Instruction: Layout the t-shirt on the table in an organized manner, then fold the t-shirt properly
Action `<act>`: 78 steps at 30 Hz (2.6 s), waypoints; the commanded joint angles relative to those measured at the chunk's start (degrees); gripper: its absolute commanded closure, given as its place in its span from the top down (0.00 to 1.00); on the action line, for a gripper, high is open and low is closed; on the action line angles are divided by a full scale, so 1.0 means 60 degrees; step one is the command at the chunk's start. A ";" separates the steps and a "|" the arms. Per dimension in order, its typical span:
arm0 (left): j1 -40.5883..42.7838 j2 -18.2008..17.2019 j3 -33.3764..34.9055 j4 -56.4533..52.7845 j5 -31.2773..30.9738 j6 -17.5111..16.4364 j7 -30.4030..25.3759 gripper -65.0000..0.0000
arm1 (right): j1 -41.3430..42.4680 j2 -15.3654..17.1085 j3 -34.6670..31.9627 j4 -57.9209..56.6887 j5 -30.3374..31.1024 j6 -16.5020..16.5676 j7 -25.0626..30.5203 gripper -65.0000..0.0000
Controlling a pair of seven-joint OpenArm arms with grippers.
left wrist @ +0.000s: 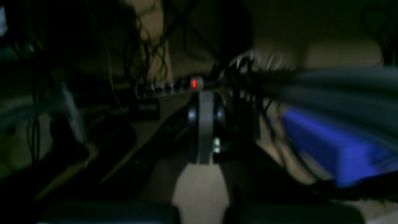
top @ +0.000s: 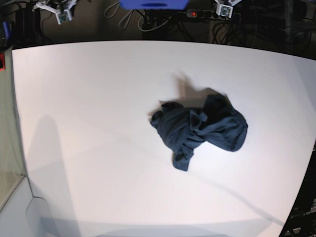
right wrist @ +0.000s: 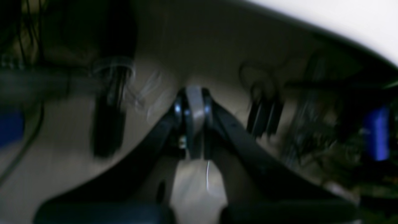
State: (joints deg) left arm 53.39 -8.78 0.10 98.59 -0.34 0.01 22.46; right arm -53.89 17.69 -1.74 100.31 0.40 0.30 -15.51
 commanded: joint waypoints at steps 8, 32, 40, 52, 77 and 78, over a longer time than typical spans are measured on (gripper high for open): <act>-0.1330 0.0049 0.0050 -0.3691 -0.0024 0.0035 -0.0629 0.00 | 0.1282 0.0077 -0.0934 -0.3730 -0.0001 0.0017 0.1171 0.00; -0.6077 0.0532 -0.0009 -1.2453 -0.0024 0.0035 -0.2666 0.00 | 0.5956 -0.1491 -0.1139 -1.2287 -0.0001 0.0017 0.3354 0.00; -0.6883 0.0679 -0.0024 -1.3669 -0.0024 0.0035 -0.2666 0.00 | 0.6996 -0.1711 -0.1139 -1.4543 -0.0001 0.0017 0.4145 0.00; -0.6956 0.0737 -0.0024 -1.3830 -0.0024 0.0035 -0.2666 0.00 | 0.7157 -0.1740 -0.1124 -1.4939 -0.0001 0.0002 0.4218 0.14; -0.4524 0.0737 -0.0024 -1.0577 -0.0024 0.0035 -0.2651 0.00 | 0.5282 -0.1579 -0.1080 -1.2023 -0.0016 0.0002 0.4086 0.15; -0.4231 0.0723 -0.0024 -1.0035 -0.0024 0.0049 -0.2622 0.00 | 0.4828 -0.1432 -0.1080 -1.1276 -0.0016 0.0002 0.4013 0.15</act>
State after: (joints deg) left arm 27.90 -4.10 0.03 37.41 -0.51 0.03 7.70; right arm -23.97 8.03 -8.40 32.58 0.21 0.21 8.14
